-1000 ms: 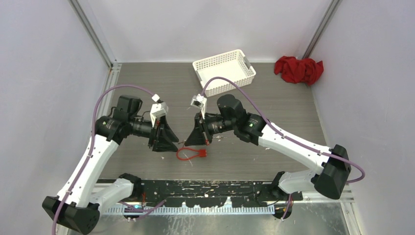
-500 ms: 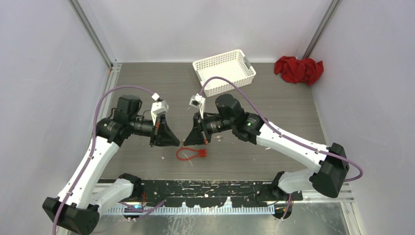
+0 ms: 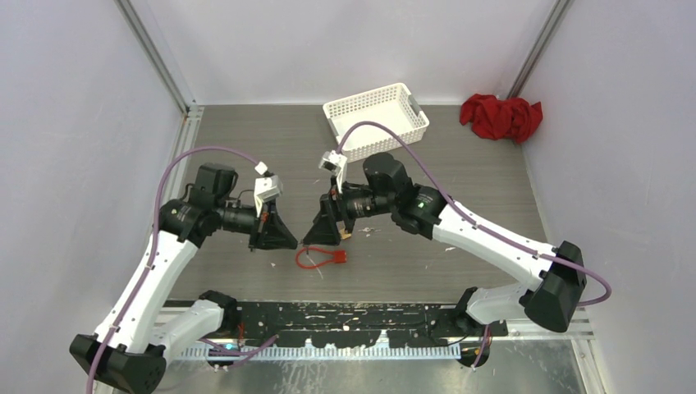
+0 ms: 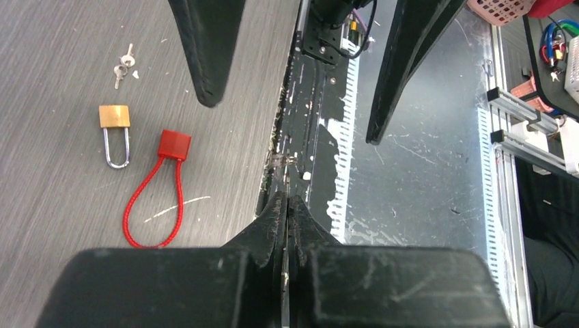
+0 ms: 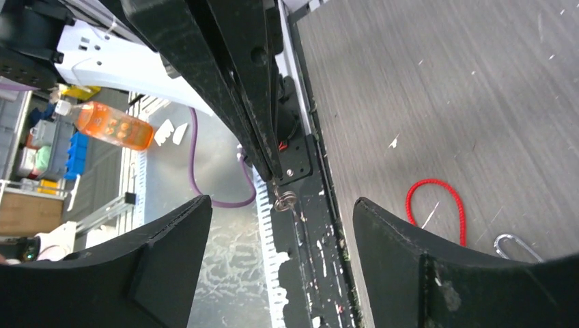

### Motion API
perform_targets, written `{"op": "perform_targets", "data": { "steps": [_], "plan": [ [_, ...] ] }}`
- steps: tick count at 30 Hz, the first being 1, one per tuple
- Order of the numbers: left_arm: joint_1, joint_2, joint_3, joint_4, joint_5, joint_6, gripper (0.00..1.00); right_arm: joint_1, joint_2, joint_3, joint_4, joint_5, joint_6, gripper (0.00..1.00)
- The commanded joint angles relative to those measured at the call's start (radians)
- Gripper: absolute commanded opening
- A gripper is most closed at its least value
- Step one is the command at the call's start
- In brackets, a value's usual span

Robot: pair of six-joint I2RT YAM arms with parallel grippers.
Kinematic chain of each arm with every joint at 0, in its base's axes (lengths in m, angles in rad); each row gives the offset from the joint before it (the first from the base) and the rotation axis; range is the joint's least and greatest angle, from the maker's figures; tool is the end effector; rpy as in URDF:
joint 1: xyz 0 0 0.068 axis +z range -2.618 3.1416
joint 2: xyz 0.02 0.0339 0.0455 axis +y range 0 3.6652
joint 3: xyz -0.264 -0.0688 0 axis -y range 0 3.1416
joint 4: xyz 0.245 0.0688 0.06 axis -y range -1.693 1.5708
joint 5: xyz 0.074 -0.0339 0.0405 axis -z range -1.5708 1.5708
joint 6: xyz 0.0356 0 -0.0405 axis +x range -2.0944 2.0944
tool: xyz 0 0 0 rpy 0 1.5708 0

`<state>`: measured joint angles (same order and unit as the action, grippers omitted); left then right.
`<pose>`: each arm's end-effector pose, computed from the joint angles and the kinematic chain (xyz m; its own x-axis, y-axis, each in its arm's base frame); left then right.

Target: Unlock with the key

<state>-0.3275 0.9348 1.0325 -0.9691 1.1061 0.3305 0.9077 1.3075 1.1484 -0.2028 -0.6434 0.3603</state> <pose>0.1404 -0.0813 0.3407 -0.4617 0.3105 -0.8309 0.8869 0.1464 -0.4382 0.1669 0.2484 0.3525 -0.5480 -0.2434 -0.8003 -0.8364 0.1455 0.5285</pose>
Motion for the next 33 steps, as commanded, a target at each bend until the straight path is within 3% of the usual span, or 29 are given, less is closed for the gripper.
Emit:
{"op": "perform_targets", "data": {
  "steps": [1, 6, 13, 18, 33],
  "plan": [
    [-0.002, 0.001, 0.057, -0.053, -0.022, 0.022, 0.0, -0.006, -0.034, 0.033, 0.118, 0.017, -0.024, 0.8],
    [-0.003, 0.031, 0.097, -0.096, 0.004, 0.001, 0.0, -0.007, 0.034, 0.055, 0.155, -0.052, -0.012, 0.68],
    [-0.002, 0.035, 0.11, -0.074, 0.02, -0.039, 0.0, -0.003, 0.082, 0.04, 0.243, -0.145, 0.054, 0.43],
    [-0.003, 0.043, 0.111, -0.058, 0.029, -0.061, 0.0, -0.001, 0.049, -0.009, 0.267, -0.147, 0.068, 0.36],
    [-0.003, 0.059, 0.124, -0.047, 0.035, -0.083, 0.0, -0.001, 0.014, -0.068, 0.251, -0.135, 0.062, 0.32]
  ]
}}
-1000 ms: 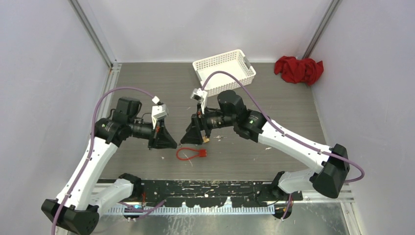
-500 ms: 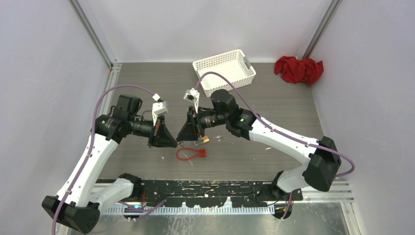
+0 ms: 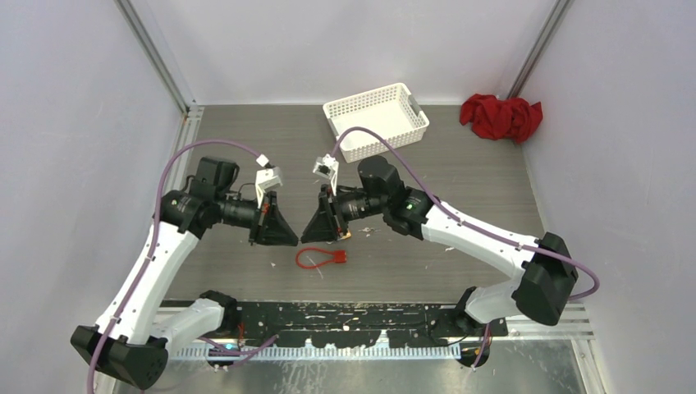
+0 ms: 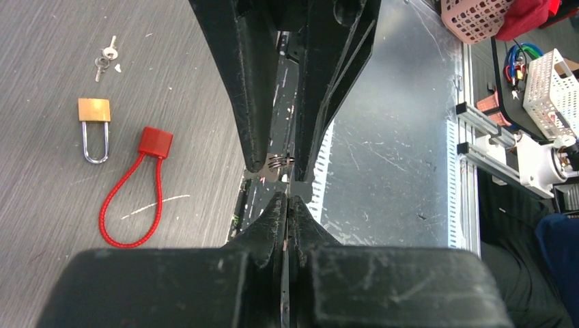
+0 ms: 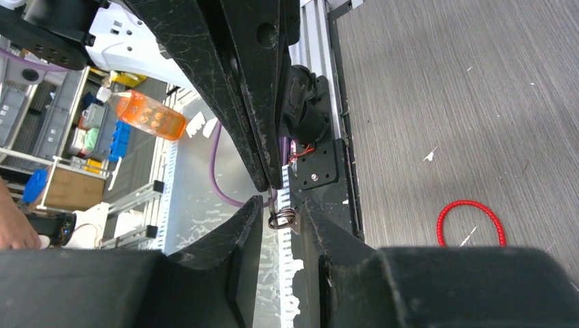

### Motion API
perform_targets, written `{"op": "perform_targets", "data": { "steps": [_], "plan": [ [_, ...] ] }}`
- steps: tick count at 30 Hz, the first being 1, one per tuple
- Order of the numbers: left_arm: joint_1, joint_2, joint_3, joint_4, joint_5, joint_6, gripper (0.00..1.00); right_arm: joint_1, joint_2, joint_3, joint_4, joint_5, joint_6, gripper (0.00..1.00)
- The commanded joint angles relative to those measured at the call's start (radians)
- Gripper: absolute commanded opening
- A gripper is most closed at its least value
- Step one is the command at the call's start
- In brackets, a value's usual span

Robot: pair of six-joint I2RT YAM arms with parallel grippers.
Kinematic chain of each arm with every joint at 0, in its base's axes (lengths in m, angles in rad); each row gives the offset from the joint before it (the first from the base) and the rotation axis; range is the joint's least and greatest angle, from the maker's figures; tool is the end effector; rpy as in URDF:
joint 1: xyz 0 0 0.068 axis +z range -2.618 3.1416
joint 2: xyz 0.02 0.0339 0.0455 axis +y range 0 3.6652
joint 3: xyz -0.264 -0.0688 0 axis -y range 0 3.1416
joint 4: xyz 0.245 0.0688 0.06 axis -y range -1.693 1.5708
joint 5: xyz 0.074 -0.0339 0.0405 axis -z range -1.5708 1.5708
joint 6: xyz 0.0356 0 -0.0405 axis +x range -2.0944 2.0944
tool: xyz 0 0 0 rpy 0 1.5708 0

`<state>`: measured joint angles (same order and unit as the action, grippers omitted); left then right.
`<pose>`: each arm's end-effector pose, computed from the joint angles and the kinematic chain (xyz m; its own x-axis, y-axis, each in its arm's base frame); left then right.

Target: Unlock with the key

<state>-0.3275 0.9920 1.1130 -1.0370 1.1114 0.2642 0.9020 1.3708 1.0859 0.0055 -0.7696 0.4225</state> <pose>0.1471 -0.0837 0.3524 -0.5527 0.3101 -0.7735 0.8327 0.1691 -0.5272 0.1760 0.2627 0.3335 -0.5571 -0.2299 -0.7980 -0.8221 0.0162 0.5692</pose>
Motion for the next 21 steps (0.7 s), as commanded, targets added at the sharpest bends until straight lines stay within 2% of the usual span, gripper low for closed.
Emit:
{"op": "perform_targets", "data": {
  "steps": [1, 4, 8, 12, 14, 15, 17, 18, 20, 21],
  "plan": [
    [-0.002, 0.002, 0.043, 0.021, 0.027, -0.015, 0.0, 0.004, -0.051, -0.008, 0.04, -0.006, -0.002, 0.32],
    [-0.003, 0.006, 0.041, 0.021, 0.028, -0.012, 0.0, 0.005, -0.055, -0.01, 0.039, 0.004, -0.007, 0.27],
    [-0.003, 0.012, 0.043, 0.022, 0.029, -0.013, 0.0, 0.005, -0.063, -0.006, 0.04, 0.023, -0.009, 0.02],
    [-0.003, 0.01, 0.045, 0.028, 0.015, -0.014, 0.02, 0.005, -0.081, -0.017, 0.04, 0.051, -0.011, 0.01],
    [-0.003, 0.011, 0.046, 0.039, -0.015, -0.018, 0.2, 0.004, -0.091, -0.029, 0.043, 0.066, -0.012, 0.01],
    [-0.003, 0.014, 0.048, 0.042, -0.031, -0.02, 0.33, 0.005, -0.096, -0.035, 0.042, 0.076, -0.011, 0.01],
    [-0.003, 0.018, 0.059, 0.045, -0.072, -0.017, 0.68, 0.002, -0.105, -0.05, 0.033, 0.097, -0.015, 0.01],
    [-0.002, 0.023, 0.064, 0.047, -0.091, -0.009, 0.79, 0.0, -0.111, -0.06, 0.022, 0.106, -0.017, 0.01],
    [-0.002, 0.04, 0.076, 0.044, -0.143, 0.025, 0.9, -0.015, -0.128, -0.086, 0.011, 0.121, -0.014, 0.01],
    [-0.003, 0.055, 0.083, 0.032, -0.17, 0.048, 0.91, -0.027, -0.139, -0.104, 0.005, 0.131, -0.011, 0.01]
  ]
}}
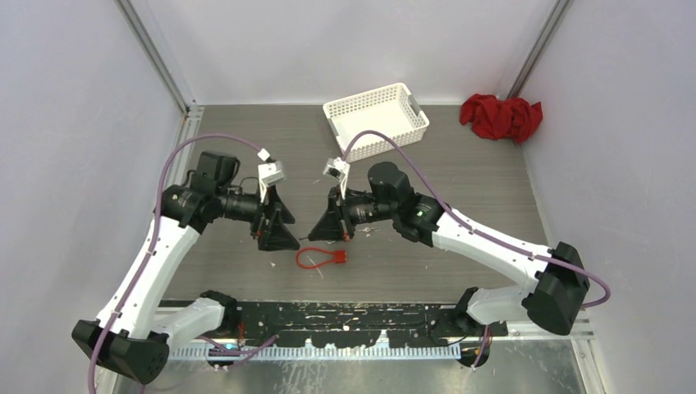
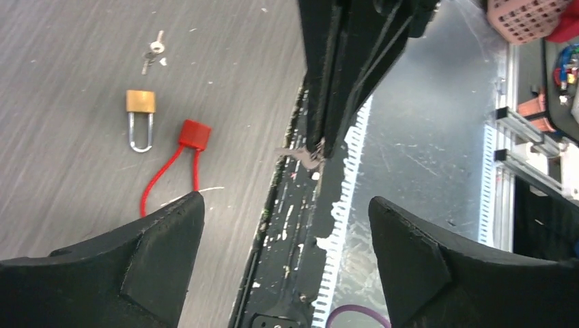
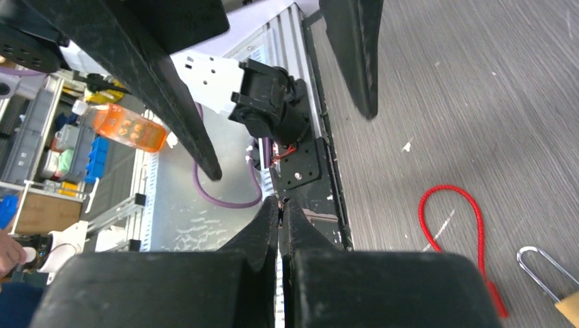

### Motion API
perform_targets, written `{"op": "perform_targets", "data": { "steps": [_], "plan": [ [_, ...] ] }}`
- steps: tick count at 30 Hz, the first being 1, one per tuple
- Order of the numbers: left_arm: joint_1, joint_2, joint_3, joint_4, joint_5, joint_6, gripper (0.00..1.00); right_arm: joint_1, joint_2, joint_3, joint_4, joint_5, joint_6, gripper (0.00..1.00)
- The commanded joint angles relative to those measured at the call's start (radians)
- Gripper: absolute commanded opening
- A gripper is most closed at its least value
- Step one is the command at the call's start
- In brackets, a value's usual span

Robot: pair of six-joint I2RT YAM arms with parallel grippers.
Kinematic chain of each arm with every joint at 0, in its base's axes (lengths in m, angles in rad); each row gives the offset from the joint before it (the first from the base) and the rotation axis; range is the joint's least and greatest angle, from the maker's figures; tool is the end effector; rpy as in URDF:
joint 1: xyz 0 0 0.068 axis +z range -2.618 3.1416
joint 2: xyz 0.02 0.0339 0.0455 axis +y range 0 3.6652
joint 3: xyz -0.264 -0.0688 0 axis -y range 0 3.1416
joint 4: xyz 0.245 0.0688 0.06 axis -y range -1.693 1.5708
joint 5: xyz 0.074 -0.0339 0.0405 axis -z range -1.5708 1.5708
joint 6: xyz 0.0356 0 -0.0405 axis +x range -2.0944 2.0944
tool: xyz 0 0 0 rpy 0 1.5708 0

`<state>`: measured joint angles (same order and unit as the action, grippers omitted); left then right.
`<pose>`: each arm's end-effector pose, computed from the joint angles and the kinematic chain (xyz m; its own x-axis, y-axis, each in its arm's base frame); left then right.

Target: Unlock with the key

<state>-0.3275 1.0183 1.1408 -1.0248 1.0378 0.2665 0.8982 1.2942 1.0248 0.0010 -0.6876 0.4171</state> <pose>0.1552 -0.0851 0.3554 -0.5407 0.3250 -0.7759 0.8410 0.2320 -0.4888 0.1679 0.2471 0.3332 -0.5504 -0.1885 -0.8133 -0.8343 0.0866 0.5445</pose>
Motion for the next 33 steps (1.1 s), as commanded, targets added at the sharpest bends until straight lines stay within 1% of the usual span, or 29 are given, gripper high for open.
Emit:
{"op": "perform_targets", "data": {
  "steps": [1, 3, 6, 8, 10, 12, 15, 17, 19, 22, 25, 29, 33],
  "plan": [
    [-0.003, 0.058, 0.06, 0.008, -0.127, 0.078, 0.91, -0.037, -0.075, -0.065, -0.005, 0.065, -0.001, 0.01],
    [-0.003, 0.109, 0.064, 0.004, -0.198, 0.127, 0.89, -0.079, -0.102, -0.097, -0.051, 0.098, 0.005, 0.01],
    [-0.016, 0.206, 0.072, 0.005, -0.272, 0.198, 0.81, -0.175, -0.146, -0.14, -0.123, 0.093, 0.025, 0.01],
    [-0.036, 0.275, 0.073, 0.023, -0.314, 0.226, 0.79, -0.206, -0.194, -0.175, -0.147, 0.104, 0.033, 0.01],
    [-0.072, 0.338, 0.068, 0.063, -0.365, 0.234, 0.78, -0.219, -0.237, -0.188, -0.198, 0.15, 0.027, 0.01],
    [-0.116, 0.395, 0.06, 0.123, -0.408, 0.229, 0.79, -0.231, -0.27, -0.188, -0.251, 0.187, 0.025, 0.01],
    [-0.187, 0.475, 0.052, 0.232, -0.484, 0.213, 0.86, -0.24, -0.317, -0.194, -0.303, 0.232, 0.033, 0.01],
    [-0.231, 0.533, 0.058, 0.286, -0.526, 0.211, 0.87, -0.244, -0.341, -0.191, -0.337, 0.256, 0.038, 0.01],
    [-0.264, 0.609, 0.072, 0.334, -0.549, 0.208, 0.9, -0.25, -0.363, -0.189, -0.38, 0.272, 0.041, 0.01],
    [-0.301, 0.702, 0.115, 0.366, -0.568, 0.189, 0.9, -0.258, -0.39, -0.182, -0.426, 0.288, 0.045, 0.01],
    [-0.338, 0.761, 0.135, 0.4, -0.588, 0.18, 0.89, -0.264, -0.413, -0.164, -0.475, 0.299, 0.045, 0.01],
    [-0.381, 0.788, 0.116, 0.468, -0.627, 0.167, 0.88, -0.268, -0.454, -0.149, -0.523, 0.311, 0.042, 0.01],
    [-0.397, 0.807, 0.108, 0.525, -0.66, 0.145, 0.88, -0.269, -0.483, -0.144, -0.549, 0.313, 0.043, 0.01]
  ]
}}
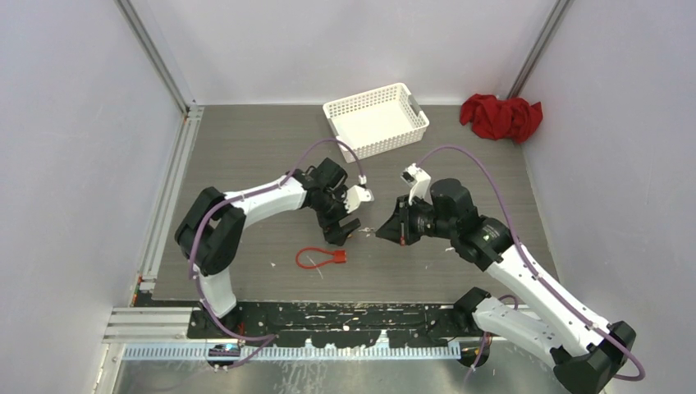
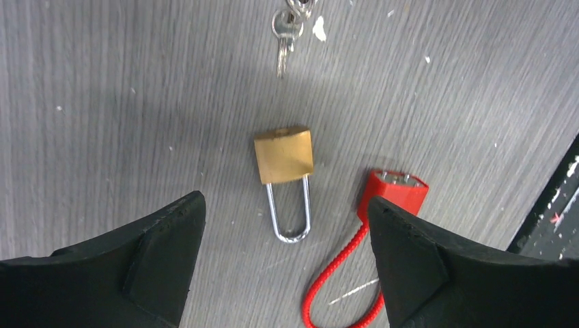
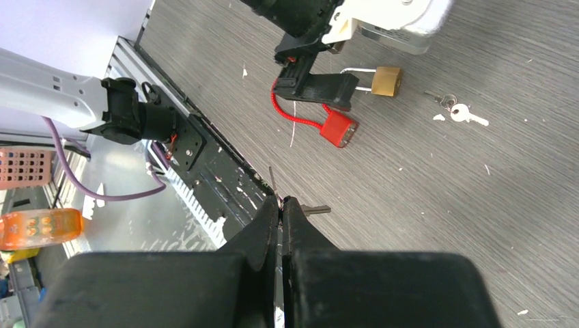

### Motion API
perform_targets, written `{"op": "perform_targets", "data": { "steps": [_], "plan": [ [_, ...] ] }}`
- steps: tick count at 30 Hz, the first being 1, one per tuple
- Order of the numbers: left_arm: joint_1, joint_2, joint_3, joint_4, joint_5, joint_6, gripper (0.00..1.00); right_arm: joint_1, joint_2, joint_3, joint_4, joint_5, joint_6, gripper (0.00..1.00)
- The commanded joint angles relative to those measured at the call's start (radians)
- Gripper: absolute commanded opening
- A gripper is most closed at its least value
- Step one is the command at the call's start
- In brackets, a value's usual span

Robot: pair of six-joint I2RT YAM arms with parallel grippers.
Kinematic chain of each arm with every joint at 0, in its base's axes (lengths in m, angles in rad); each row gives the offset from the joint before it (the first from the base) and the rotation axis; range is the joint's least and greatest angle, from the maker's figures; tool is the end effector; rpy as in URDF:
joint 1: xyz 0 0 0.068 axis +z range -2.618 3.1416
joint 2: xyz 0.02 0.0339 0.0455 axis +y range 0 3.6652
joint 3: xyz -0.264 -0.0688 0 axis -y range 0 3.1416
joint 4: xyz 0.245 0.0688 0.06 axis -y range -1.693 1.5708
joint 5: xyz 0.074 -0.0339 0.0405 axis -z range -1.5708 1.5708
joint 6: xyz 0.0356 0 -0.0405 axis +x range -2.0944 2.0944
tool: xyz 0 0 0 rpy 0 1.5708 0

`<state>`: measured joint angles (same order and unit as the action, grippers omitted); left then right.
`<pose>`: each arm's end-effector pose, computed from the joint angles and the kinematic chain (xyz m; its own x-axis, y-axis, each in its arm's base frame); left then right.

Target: Unlock with the key

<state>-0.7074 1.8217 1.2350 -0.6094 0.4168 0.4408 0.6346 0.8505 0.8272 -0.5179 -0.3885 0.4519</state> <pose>0.2656 -0.2461 0.1844 -0.3381 0.8024 -0.4917 0.9411 0.2834 -0.1846 0.1401 0.1199 0.3111 -0.7270 -0.0334 -0.6858 -0.5476 0.6307 0.5498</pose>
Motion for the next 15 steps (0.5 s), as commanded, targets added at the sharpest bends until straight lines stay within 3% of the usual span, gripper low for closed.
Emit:
{"op": "perform_targets", "data": {
  "steps": [1, 10, 15],
  "plan": [
    [-0.019, 0.008, 0.015, 0.118, -0.039, -0.035, 0.88, -0.004, -0.044, 0.056, -0.034, 0.013, 0.008, 0.01],
    [-0.076, 0.041, -0.023, 0.175, -0.129, -0.031, 0.78, -0.005, -0.064, 0.096, -0.084, 0.026, -0.004, 0.01],
    [-0.091, 0.04, -0.053, 0.2, -0.178, -0.029, 0.64, -0.005, -0.056, 0.105, -0.085, 0.024, -0.01, 0.01]
  ]
}}
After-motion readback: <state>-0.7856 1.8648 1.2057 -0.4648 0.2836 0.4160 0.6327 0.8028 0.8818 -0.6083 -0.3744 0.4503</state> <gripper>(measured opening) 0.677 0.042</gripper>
